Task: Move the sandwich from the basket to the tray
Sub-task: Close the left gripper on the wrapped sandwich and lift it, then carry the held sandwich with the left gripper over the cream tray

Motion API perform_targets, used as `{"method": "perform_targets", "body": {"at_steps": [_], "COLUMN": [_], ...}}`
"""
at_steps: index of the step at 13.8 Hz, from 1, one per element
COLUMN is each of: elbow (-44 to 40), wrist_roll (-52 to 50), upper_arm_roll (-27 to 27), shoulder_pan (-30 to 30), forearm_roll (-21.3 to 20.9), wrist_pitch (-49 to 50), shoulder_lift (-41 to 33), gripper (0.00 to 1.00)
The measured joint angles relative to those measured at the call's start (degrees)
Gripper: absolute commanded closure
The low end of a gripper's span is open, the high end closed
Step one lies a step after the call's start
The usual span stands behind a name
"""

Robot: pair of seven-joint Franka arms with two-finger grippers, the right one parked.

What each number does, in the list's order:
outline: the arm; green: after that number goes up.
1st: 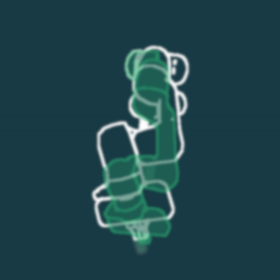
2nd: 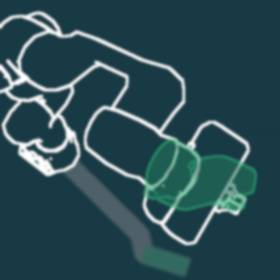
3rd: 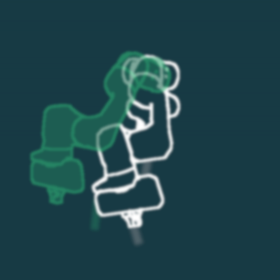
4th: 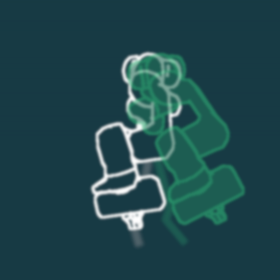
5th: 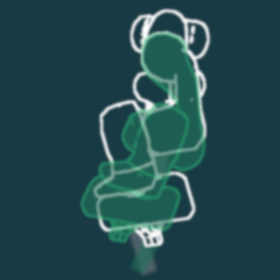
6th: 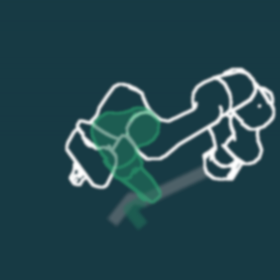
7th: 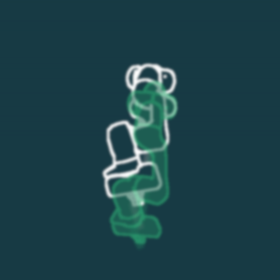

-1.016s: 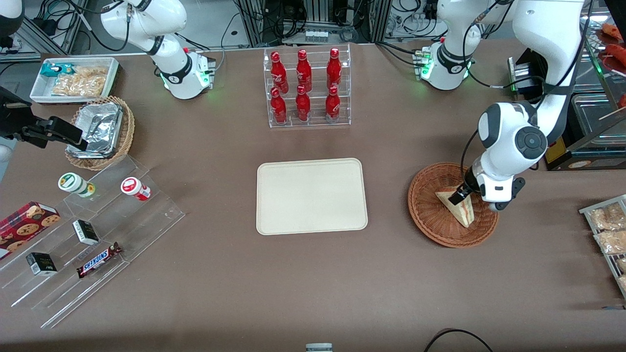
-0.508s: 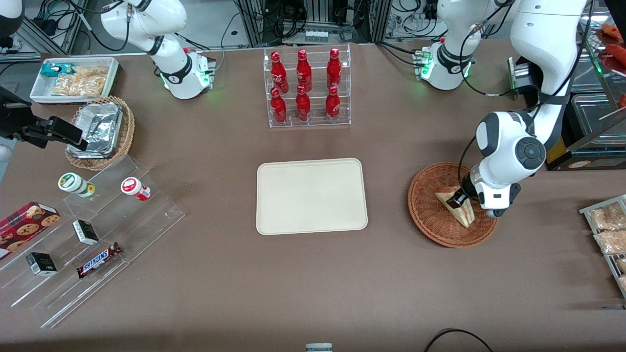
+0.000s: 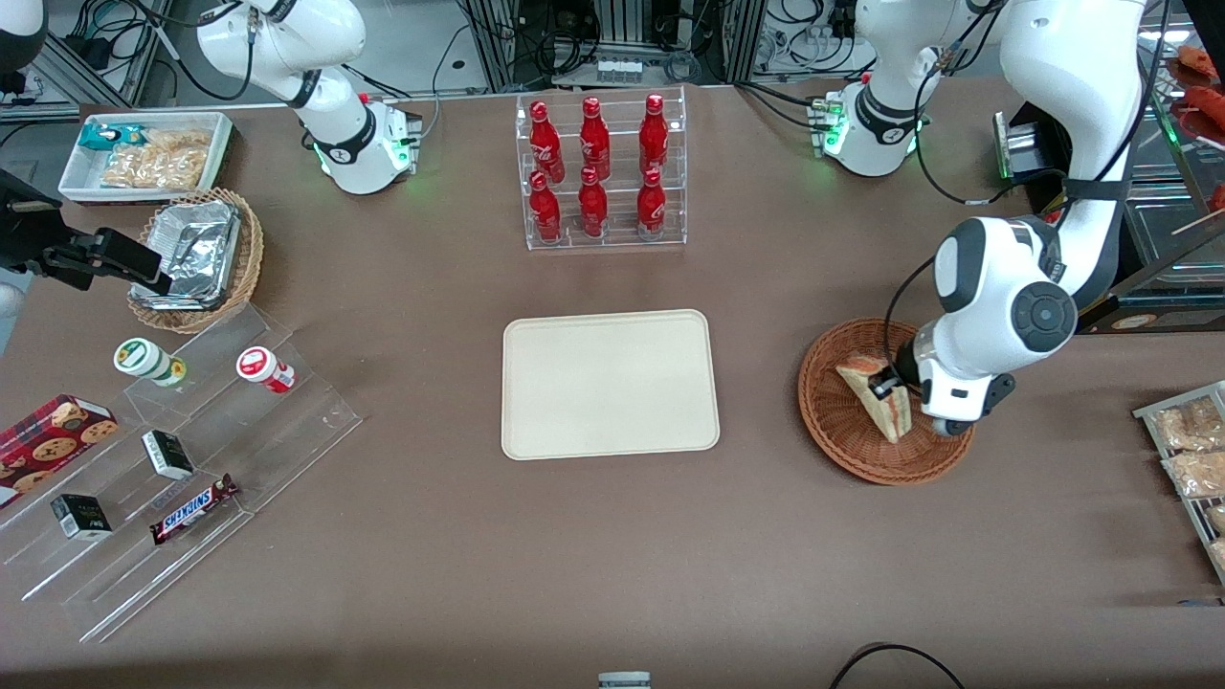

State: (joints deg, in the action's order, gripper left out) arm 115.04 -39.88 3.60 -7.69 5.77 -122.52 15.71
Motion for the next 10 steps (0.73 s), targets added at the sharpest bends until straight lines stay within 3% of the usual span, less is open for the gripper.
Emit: {"method": "perform_targets", "body": {"at_steps": [6, 10], "elbow": [-3.7, -9.2], "wrist_roll": [7.2, 5.1], "upper_arm_roll": [0.5, 0.6], "shoulder_pan": [-10.6, -17.6], "forearm_roll": [-2.1, -2.1], "wrist_pitch": [2.2, 2.3], "shoulder_lift": [0.4, 4.7], "gripper": [0.91, 0.92]}}
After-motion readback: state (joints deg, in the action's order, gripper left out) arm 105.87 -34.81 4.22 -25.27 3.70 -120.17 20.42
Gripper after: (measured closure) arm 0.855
